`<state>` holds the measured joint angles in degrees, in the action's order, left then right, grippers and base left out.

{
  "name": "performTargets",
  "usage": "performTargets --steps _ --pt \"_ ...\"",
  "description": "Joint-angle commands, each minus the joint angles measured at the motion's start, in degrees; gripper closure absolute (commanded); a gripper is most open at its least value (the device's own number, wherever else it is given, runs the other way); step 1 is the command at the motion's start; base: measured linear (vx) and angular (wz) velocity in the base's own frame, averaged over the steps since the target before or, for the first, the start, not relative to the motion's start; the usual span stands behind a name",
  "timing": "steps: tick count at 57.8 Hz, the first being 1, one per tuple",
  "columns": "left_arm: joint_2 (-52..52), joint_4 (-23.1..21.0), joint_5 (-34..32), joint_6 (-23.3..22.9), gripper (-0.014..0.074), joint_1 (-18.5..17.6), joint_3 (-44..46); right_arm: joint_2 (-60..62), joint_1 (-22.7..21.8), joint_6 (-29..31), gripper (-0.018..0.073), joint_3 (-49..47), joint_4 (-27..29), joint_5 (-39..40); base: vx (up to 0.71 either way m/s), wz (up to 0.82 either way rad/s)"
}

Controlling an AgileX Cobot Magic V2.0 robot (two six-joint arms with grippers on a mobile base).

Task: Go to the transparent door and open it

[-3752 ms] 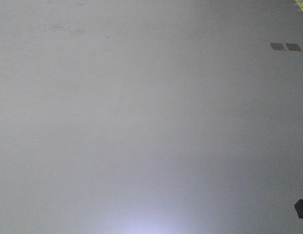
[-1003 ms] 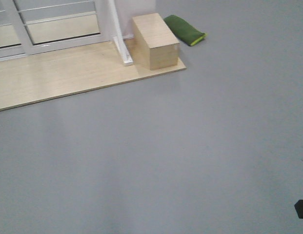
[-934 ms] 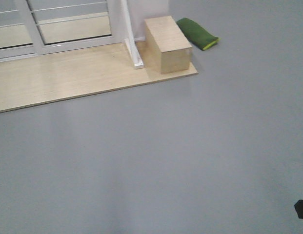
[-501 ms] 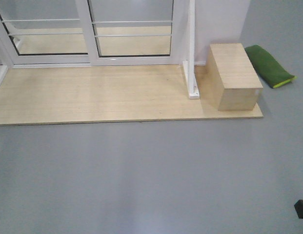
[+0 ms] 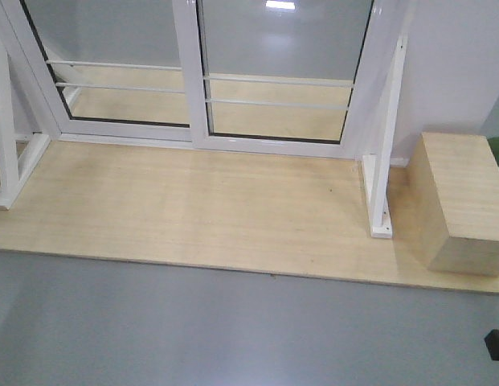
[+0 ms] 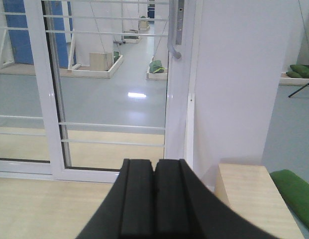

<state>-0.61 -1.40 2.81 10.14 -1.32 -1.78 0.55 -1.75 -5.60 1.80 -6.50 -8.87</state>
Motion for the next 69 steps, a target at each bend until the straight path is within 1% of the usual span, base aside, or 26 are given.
performTargets --steps 1,7,12,39,69 --pt "-0.3 -0.5 -4.7 -0.5 0.0603 0.1 -0.8 1.1 1.0 0.1 0.0566 0.1 -0.4 4.8 0.60 0.06" --pt "-0.3 -0.5 -4.7 -0.5 0.0603 0.1 -0.8 0.7 3.9 0.1 0.0566 0.1 -0.4 4.8 0.59 0.01" --pt "-0.3 -0.5 -4.7 -0.5 0.0603 0.1 -0.8 0.7 5.1 0.1 0.0566 0.1 -0.4 4.9 0.56 -0.04" --pt "-0.3 -0.5 -4.7 -0.5 0.0603 0.1 -0.8 0.7 5.0 0.1 0.0566 0.1 -0.4 4.8 0.49 -0.09" --pt "-0.3 -0.5 -4.7 -0.5 0.0603 0.1 -0.8 0.7 5.0 0.1 0.0566 0.1 -0.4 4.8 0.35 -0.10"
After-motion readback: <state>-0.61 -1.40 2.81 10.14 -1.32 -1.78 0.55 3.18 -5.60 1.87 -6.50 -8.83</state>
